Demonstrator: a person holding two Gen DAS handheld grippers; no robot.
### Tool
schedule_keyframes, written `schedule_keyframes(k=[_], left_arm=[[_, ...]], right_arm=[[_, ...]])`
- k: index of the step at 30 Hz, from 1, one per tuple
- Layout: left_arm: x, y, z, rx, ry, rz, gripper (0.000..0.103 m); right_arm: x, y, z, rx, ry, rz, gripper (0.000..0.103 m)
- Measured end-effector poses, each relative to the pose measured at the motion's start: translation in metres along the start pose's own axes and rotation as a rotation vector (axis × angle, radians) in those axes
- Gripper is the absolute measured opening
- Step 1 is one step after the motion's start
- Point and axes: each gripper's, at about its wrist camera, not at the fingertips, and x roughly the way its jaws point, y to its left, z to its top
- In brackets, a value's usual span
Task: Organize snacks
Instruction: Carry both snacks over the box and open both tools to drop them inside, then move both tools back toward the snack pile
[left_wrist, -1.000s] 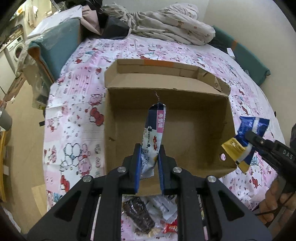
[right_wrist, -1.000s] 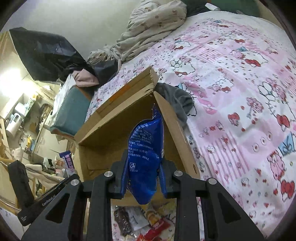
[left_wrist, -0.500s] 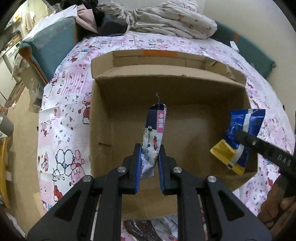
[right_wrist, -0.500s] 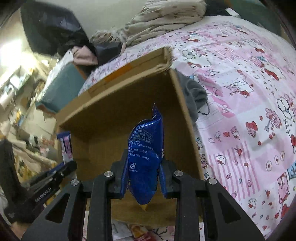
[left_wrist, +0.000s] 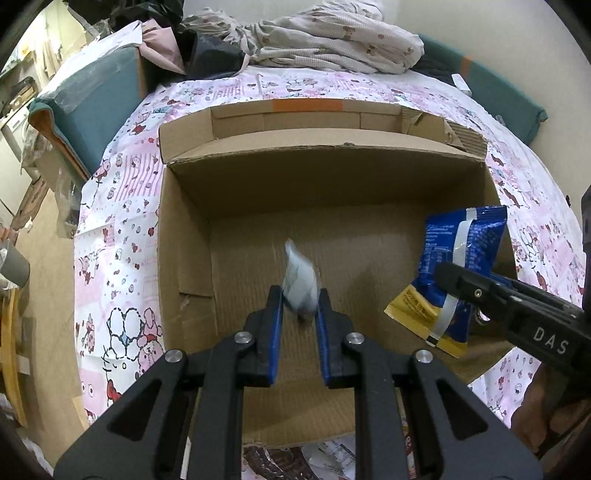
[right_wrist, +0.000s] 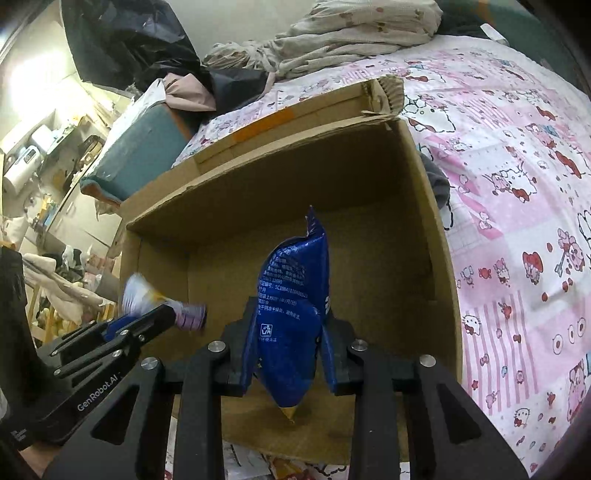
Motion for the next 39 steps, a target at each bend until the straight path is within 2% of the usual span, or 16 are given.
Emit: schedule_keyframes(k=[5,7,9,10,11,12,13,14,15,21,30,34,37,39], left_arm=[[-0.001,0.003,0.000,-0.015,0.006,-0.010,0.016],[-0.003,0.005,0.000,-0.020,-0.004,-0.001,0.026],[-0.005,0.006,0.000,-0.027,-0.014,0.006,0.042],[-0.006,0.007,0.000,-0.035,-0.019,0.004,0.045],[-0.007,0.008,0.000,-0.039,-0.020,0.001,0.052],[-0.008,0.009,0.001,-0.044,-0.020,0.000,0.064],[-0.009,0.010,0.001,-0.049,-0.020,0.001,0.069],[-0.010,0.010,0.001,-0.053,-0.024,-0.002,0.075],[-0.013,0.012,0.001,-0.060,-0.037,-0.009,0.076],[-0.020,0.014,0.002,-0.073,-0.052,-0.020,0.078],[-0.041,0.021,-0.005,-0.096,-0.073,-0.047,0.078],[-0.059,0.023,-0.009,-0.095,-0.102,-0.029,0.078],[-0.072,0.023,-0.015,-0.077,-0.131,0.035,0.078],[-0.078,0.027,-0.022,-0.090,-0.134,0.028,0.078]], right_arm=[[-0.006,-0.002,0.002,0.017,-0.032,0.018,0.033],[-0.009,-0.004,0.002,0.020,-0.046,0.012,0.033],[-0.011,-0.006,0.004,0.031,-0.057,0.014,0.034],[-0.013,-0.006,0.005,0.035,-0.061,0.016,0.035],[-0.015,-0.007,0.006,0.040,-0.067,0.014,0.043],[-0.017,-0.007,0.006,0.042,-0.076,0.015,0.061],[-0.020,-0.006,0.007,0.043,-0.092,0.011,0.070],[-0.025,-0.006,0.007,0.043,-0.125,-0.002,0.086],[-0.029,-0.006,0.007,0.040,-0.149,-0.012,0.090],[-0.044,-0.001,0.010,0.014,-0.188,-0.030,0.090],[-0.067,-0.001,0.001,0.019,-0.177,-0.038,0.090],[-0.081,0.000,-0.009,0.018,-0.168,-0.037,0.090],[-0.090,0.001,-0.019,0.012,-0.168,-0.052,0.091],[-0.099,0.000,-0.026,0.024,-0.180,-0.058,0.091]])
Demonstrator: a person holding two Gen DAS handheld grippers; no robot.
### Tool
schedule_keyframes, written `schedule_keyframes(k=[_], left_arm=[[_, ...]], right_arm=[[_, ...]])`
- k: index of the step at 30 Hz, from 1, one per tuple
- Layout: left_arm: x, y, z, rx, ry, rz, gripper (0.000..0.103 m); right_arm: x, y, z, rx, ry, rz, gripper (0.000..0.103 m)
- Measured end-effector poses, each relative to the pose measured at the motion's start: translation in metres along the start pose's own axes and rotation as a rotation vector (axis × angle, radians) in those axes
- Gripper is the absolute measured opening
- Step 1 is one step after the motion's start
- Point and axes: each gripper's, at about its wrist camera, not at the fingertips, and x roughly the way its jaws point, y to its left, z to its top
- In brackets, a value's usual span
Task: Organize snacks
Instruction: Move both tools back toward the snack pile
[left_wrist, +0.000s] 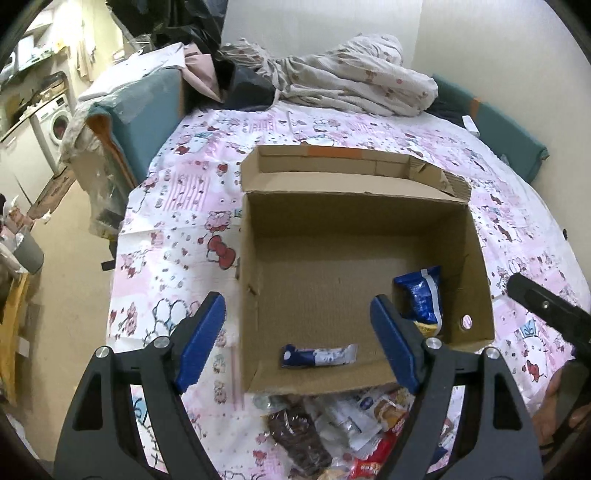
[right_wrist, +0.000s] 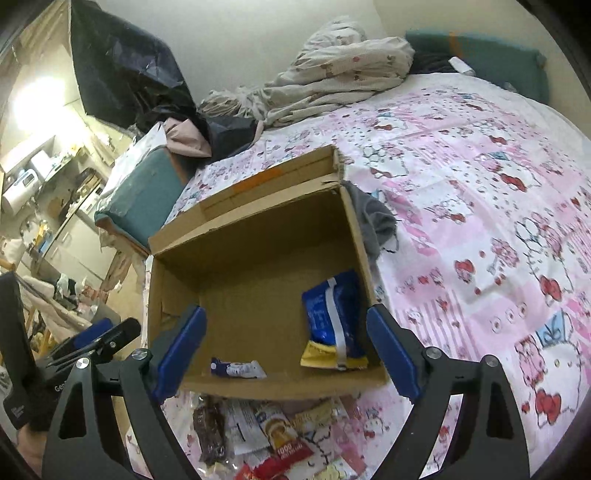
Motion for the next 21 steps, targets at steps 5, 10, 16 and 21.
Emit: schedule_keyframes(k=[5,10,16,21], left_arm=[[-0.013,0.014,-0.013,-0.050,0.007,-0.048,0.078],[-0.021,0.029,-0.026,-0.128,0.032,-0.086,0.086],[-0.026,0.043,-0.043,-0.177,0.061,-0.060,0.092],[-0.023,0.055,-0.059,-0.201,0.096,-0.014,0.092]], right_arm=[[-0.019,-0.004,-0.013,0.004,0.008,-0.033,0.091],[-0.031,-0.010,-0.032,0.039,0.042,-0.056,0.091],[-0.033,-0.023,-0.052,0.087,0.109,-0.083,0.091],[-0.029,-0.034,-0.065,0.157,0.166,-0.088,0.091]])
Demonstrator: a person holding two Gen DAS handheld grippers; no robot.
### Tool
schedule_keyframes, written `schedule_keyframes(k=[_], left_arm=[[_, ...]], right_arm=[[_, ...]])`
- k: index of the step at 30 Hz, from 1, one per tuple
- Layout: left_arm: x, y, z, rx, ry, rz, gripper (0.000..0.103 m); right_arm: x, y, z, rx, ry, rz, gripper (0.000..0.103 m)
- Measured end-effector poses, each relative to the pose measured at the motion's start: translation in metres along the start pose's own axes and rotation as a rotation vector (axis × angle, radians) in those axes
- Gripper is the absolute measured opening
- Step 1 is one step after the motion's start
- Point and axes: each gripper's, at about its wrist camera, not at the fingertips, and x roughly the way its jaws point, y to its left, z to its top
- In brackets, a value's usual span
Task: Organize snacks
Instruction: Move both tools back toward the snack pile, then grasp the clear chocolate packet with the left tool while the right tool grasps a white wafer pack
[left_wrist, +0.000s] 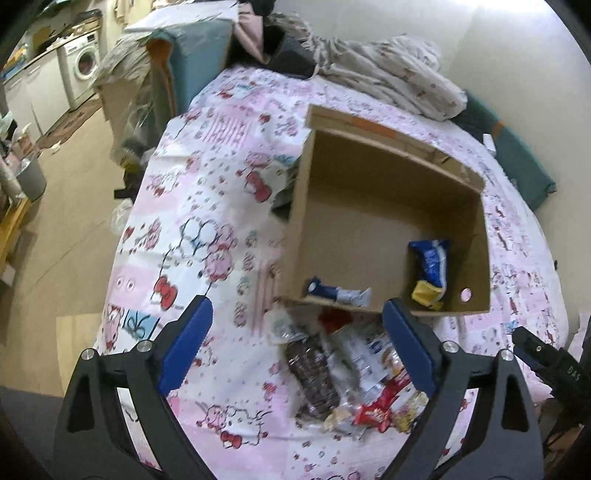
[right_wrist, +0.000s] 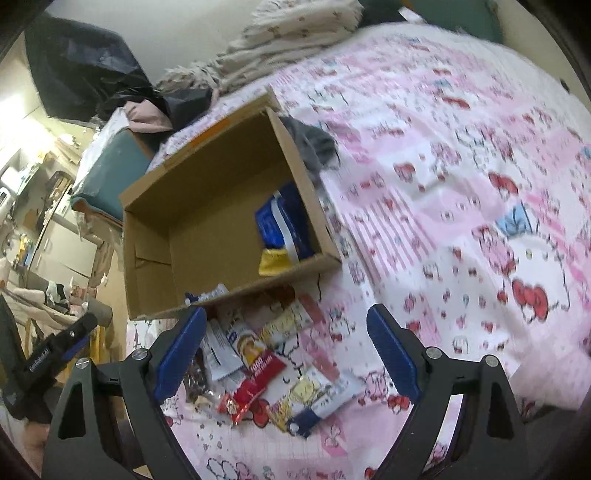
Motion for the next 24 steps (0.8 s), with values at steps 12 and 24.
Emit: schedule_keyframes(k=[12,24], left_arm=[[0.067,-0.006,-0.052,-0.026,0.244,0.081,0.085],[0.130,-0.022,-0.071,0.009,0.377,0.087,0.071]], right_arm=[[0.025,-0.018,-0.011,0.097,0.116,-0.036,0.091],[0.027,-0.020,-0.011,0.094,0.125,-0.034,0.091]])
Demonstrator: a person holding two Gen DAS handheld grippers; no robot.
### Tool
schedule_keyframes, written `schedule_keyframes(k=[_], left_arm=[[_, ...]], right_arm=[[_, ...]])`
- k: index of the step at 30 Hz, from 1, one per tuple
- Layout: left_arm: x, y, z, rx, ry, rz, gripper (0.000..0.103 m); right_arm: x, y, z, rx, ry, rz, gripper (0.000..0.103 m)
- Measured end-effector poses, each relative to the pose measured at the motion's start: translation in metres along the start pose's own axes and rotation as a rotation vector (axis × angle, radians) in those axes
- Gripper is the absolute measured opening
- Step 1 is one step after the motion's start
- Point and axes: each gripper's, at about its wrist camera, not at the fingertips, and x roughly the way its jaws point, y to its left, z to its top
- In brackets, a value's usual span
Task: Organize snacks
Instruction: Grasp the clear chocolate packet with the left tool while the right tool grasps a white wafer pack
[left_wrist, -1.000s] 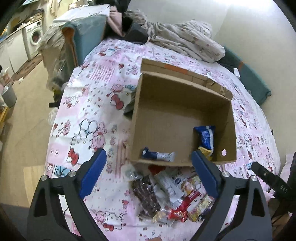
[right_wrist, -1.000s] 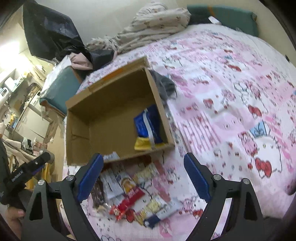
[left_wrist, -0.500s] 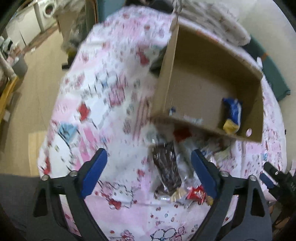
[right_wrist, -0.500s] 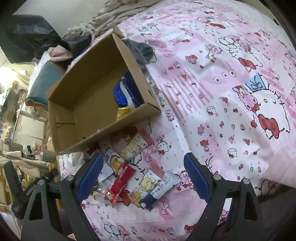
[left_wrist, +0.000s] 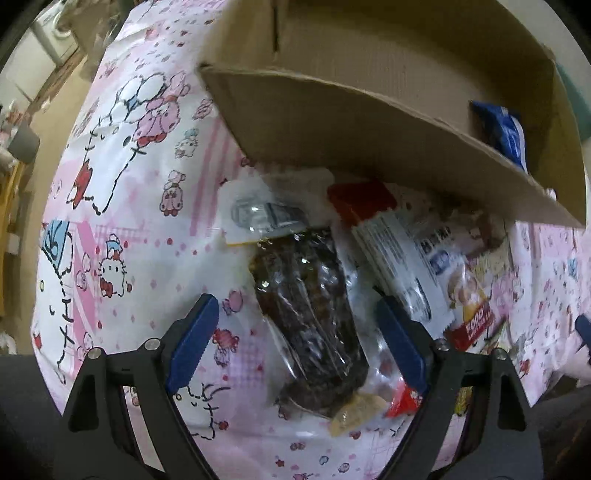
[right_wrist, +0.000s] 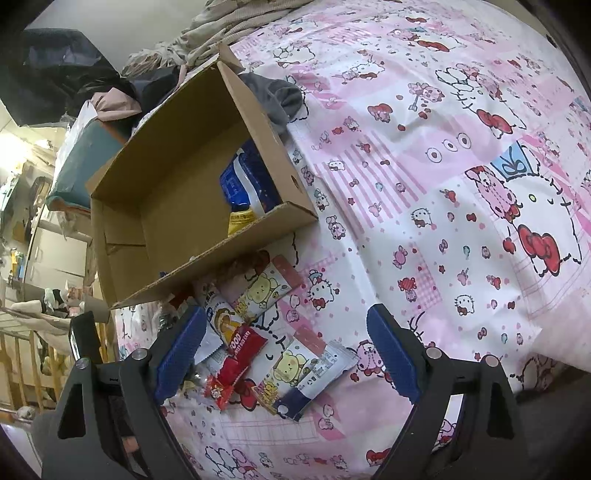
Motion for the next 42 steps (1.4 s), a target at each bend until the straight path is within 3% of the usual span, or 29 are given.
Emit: schedule_keyframes(k=[3,4,12,15,19,22,26,32,35,37,38,42], left_arm=[[-0.002,0.009,0.002,-0.020,0.001,-0.005,0.041],[-0.003,0.009,0.002,-0.008,0.003,-0.005,0.040],[-0.040,0.012,-0.007,0.006,-0.027,-0.092,0.007],[-0.043,0.016,-0.005,0.001,-0.014,-0.100,0.007],[-0.033,0.007,-0.001,0.017,0.004,-0.053,0.010],[-0.007,-0.003,0.004,0.018,0.085,-0.034,0.011],[-0.007,0.003,0.006,-0.023,0.088,-0.058,0.009],[-0.033,0.030,0.002,-0.086,0.059,-0.068,0.008],[-0.049,0.039,0.001,-0.100,0.031,-0.089,0.008],[-0.061,0.044,0.001,-0.107,0.002,-0.101,0.008],[-0.065,0.050,0.002,-0.114,-0.004,-0.105,0.008],[-0.090,0.069,0.001,-0.168,-0.053,-0.133,0.008]], right_arm=[[0.003,-0.001,0.001,0.009,0.012,0.003,0.091],[0.004,-0.001,0.001,0.011,0.015,0.007,0.091],[0.006,0.005,0.001,0.001,0.021,0.020,0.091],[0.007,0.004,0.002,0.013,0.028,0.019,0.091],[0.008,0.003,0.001,0.011,0.031,0.010,0.091],[0.010,0.002,0.000,0.003,0.039,-0.007,0.091],[0.023,-0.011,-0.005,0.039,0.135,-0.015,0.090],[0.056,-0.025,-0.027,0.097,0.313,-0.054,0.055],[0.069,-0.015,-0.035,0.048,0.340,-0.090,0.049],[0.073,-0.011,-0.038,0.023,0.341,-0.114,0.031],[0.071,-0.010,-0.039,0.006,0.334,-0.121,0.017],[0.049,-0.001,-0.035,-0.034,0.239,-0.099,0.017]])
